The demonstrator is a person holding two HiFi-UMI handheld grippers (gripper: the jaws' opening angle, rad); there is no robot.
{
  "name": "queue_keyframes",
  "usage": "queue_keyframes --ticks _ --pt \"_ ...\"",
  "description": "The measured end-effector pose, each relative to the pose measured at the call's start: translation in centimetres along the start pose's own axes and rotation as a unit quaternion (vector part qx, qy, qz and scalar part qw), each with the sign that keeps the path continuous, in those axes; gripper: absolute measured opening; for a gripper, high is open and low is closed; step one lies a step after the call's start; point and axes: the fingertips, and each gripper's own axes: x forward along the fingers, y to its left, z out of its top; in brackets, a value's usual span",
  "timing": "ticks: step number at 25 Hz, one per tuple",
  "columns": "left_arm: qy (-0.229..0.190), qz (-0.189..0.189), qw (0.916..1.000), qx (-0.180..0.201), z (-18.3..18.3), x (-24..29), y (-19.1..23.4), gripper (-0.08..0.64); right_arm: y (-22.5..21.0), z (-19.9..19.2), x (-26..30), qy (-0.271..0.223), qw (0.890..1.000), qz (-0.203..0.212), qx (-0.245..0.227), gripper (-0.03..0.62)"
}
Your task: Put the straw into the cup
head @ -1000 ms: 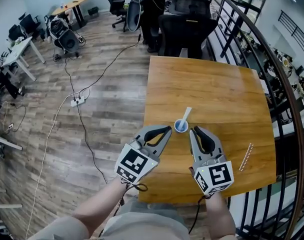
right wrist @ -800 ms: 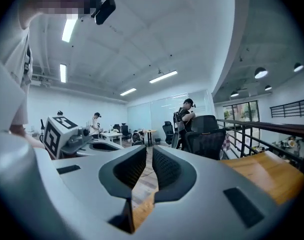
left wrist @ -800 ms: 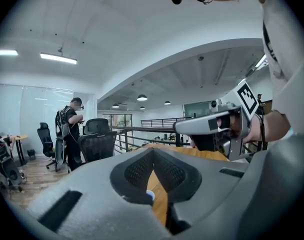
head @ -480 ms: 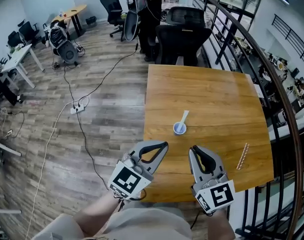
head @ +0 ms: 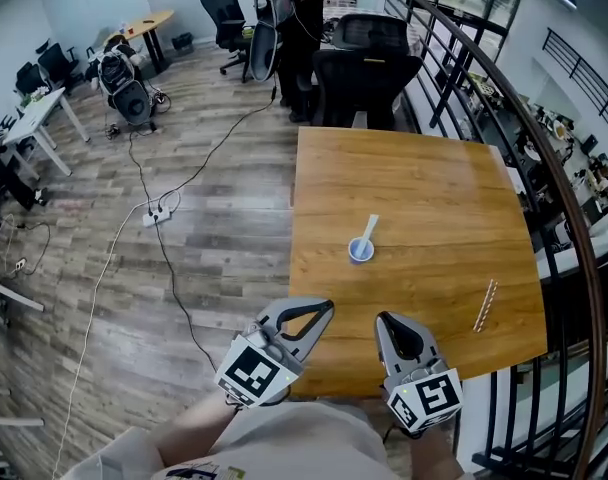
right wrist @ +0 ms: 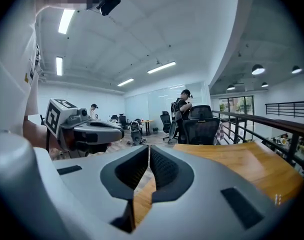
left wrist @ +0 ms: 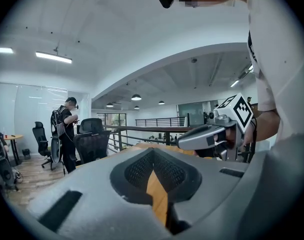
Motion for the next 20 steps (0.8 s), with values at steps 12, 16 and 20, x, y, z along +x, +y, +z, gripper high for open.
queue_keyframes --ticks 12,16,20 --pt "-0.002 0.006 0.9998 -0.019 0.1 -0.8 -0.6 0.013 -0.5 1.9 -1.1 -0.021 1.0 -0.013 -0.016 0.021" --pt "0.006 0.009 0.9998 -0.016 -0.2 -0.8 -0.6 0.013 -0.5 2.0 -1.3 -0.026 0.999 -0.015 -0.014 0.021" --pt "0.003 0.009 0.9999 -0.01 0.4 -0.5 -0.6 0.012 -0.7 2.3 -1.5 -0.029 0.999 -0.015 -0.016 0.022"
